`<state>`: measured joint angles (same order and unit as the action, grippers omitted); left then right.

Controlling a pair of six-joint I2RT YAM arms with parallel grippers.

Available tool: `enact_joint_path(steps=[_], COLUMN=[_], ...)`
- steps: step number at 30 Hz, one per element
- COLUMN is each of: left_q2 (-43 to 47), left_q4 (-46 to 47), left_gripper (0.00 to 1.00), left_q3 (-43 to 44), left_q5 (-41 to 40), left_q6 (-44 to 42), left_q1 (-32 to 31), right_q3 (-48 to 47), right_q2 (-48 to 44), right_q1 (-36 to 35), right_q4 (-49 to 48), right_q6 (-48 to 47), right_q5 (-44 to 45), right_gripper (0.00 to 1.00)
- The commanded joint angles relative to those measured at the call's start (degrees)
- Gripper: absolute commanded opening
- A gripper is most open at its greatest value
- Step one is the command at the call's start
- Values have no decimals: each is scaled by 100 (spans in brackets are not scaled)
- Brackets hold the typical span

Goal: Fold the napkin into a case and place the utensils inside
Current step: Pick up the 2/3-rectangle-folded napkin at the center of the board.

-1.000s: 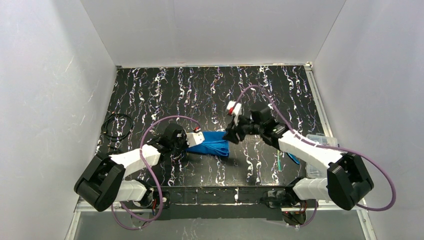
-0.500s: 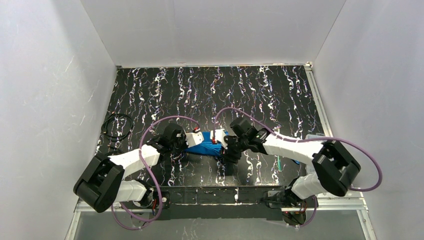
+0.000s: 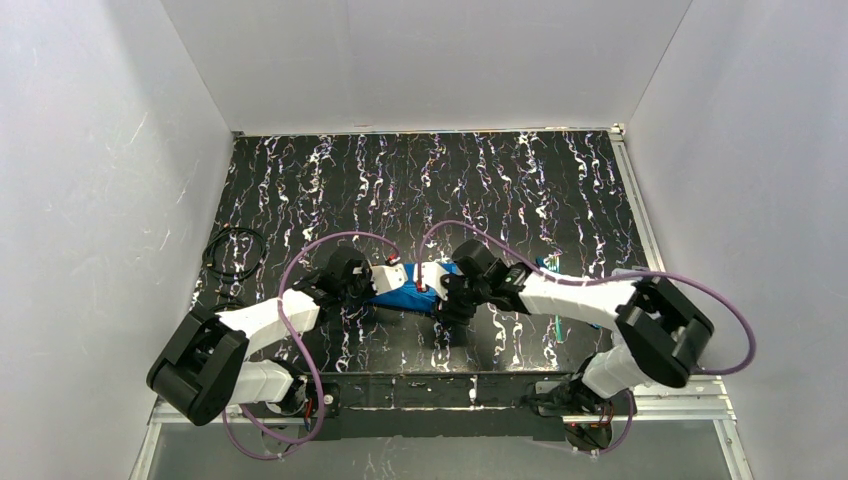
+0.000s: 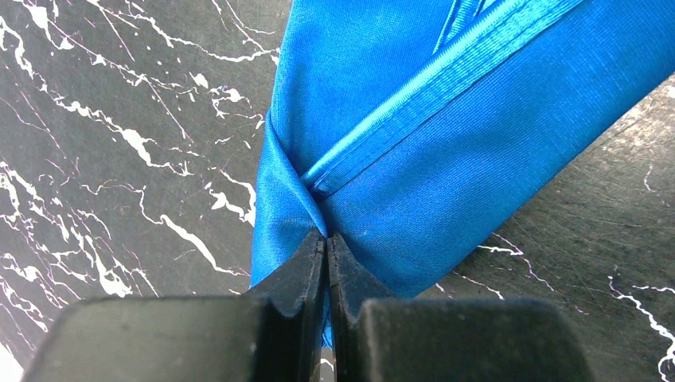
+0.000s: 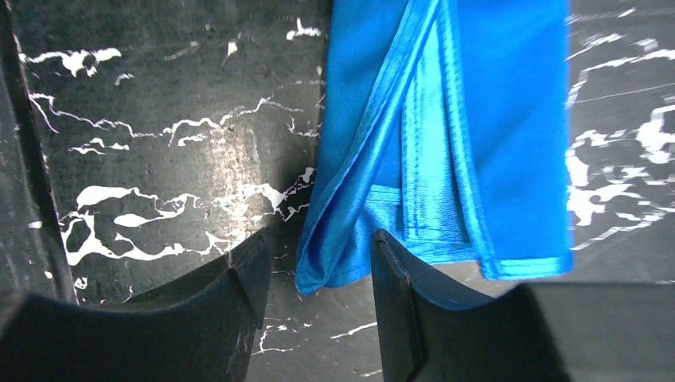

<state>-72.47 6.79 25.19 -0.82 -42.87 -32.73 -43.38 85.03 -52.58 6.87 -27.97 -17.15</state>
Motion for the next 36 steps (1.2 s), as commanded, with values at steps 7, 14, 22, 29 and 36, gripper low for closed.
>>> enact_joint_path(steps=[7,14,22,29,36], left_q2=[92,127,155,234,310], left_q4=[-369,-337,-362,-325,-212], left_gripper=[0,0,0,0,0], left_q3=[-7,-36,-38,-106,-256], left_q5=[337,319,320,328,350], left_q6=[26,23,-35,-107,-252], left_q1=[39,38,39,39,38], right_q3=[279,-95,-305,-705,-1089], right_q2=[-841,-268,250,433,469], right_q1=[-61,-67,-63,-65,2], right_q4=[-471,-38,-162,295,1008], right_q6=[-110,-398,-268,-278,-146], right_q5=[504,364,491,329,-6], right_gripper=[99,97,77,8,1])
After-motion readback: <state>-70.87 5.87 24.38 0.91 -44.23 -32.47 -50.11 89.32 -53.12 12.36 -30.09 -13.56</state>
